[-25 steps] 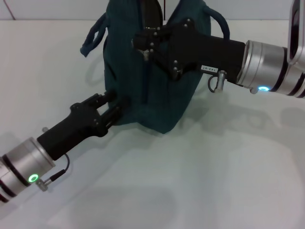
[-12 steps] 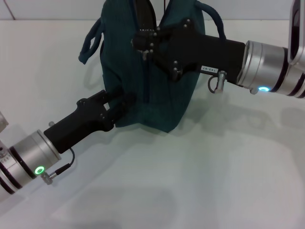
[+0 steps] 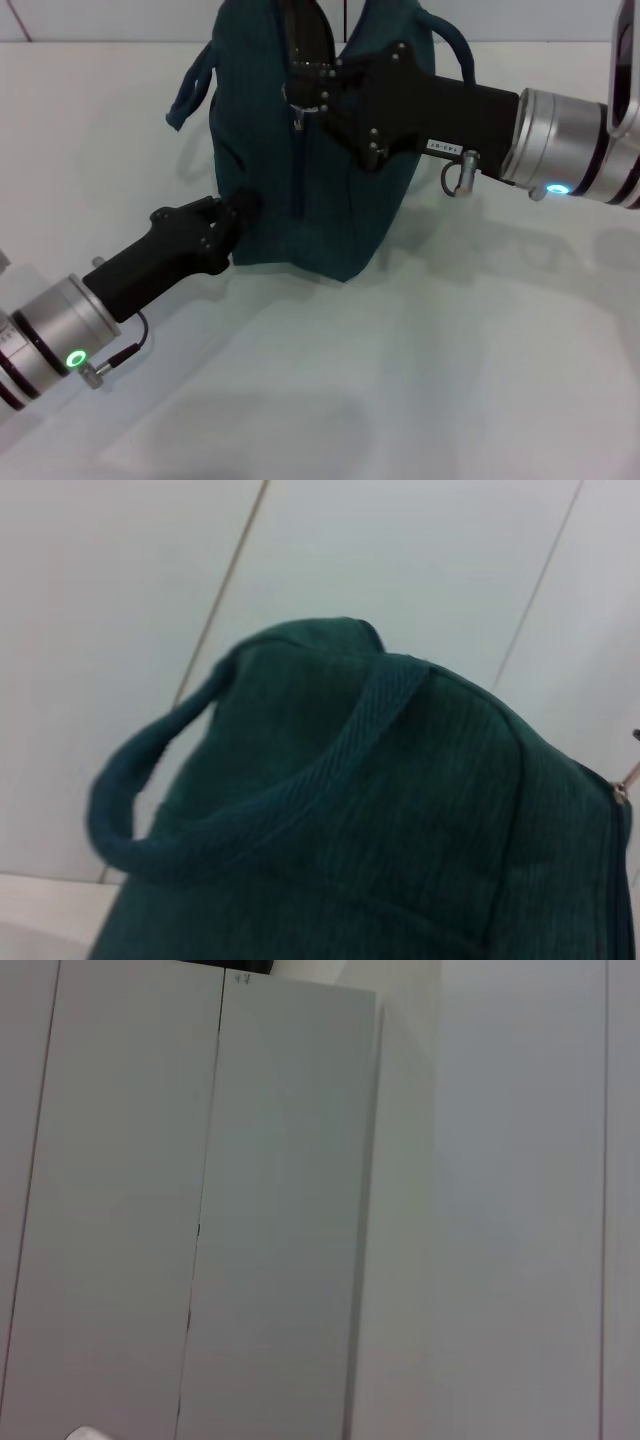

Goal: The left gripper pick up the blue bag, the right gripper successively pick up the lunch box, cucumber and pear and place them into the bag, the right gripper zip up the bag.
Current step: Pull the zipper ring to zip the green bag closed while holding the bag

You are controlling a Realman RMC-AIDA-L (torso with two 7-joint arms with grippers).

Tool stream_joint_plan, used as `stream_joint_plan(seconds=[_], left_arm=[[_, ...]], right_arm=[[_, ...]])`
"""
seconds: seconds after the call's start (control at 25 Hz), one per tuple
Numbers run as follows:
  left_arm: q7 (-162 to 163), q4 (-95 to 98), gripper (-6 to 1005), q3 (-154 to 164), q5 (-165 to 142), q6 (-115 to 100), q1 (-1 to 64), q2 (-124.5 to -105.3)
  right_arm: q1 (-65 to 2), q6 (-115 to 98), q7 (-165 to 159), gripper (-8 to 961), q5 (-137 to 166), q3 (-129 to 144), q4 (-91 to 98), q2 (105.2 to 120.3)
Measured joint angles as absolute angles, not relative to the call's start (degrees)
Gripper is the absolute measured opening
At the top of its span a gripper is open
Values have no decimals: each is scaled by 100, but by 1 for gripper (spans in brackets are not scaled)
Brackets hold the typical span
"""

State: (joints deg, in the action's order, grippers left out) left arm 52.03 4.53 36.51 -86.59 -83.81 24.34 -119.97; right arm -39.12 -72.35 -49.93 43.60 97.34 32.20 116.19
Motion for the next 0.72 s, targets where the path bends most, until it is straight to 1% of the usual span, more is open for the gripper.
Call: stream_joint_plan(seconds=[0.32, 0.52, 0.72], left_arm=[[5204, 495, 47, 3647, -8499, -8410, 2248, -11977], [5230, 619, 51, 3647, -8455, -8425, 2106, -11974], [5226, 641, 77, 3659, -8435, -8485, 2039, -11972]], right_arm=[[-3905, -7214, -4968, 17, 4357, 9711, 3207, 11604], [-3902, -7211, -4960, 17, 4357, 9635, 3208, 11592], [-3896, -7197, -4954, 17, 4369, 9498, 3208, 11576]])
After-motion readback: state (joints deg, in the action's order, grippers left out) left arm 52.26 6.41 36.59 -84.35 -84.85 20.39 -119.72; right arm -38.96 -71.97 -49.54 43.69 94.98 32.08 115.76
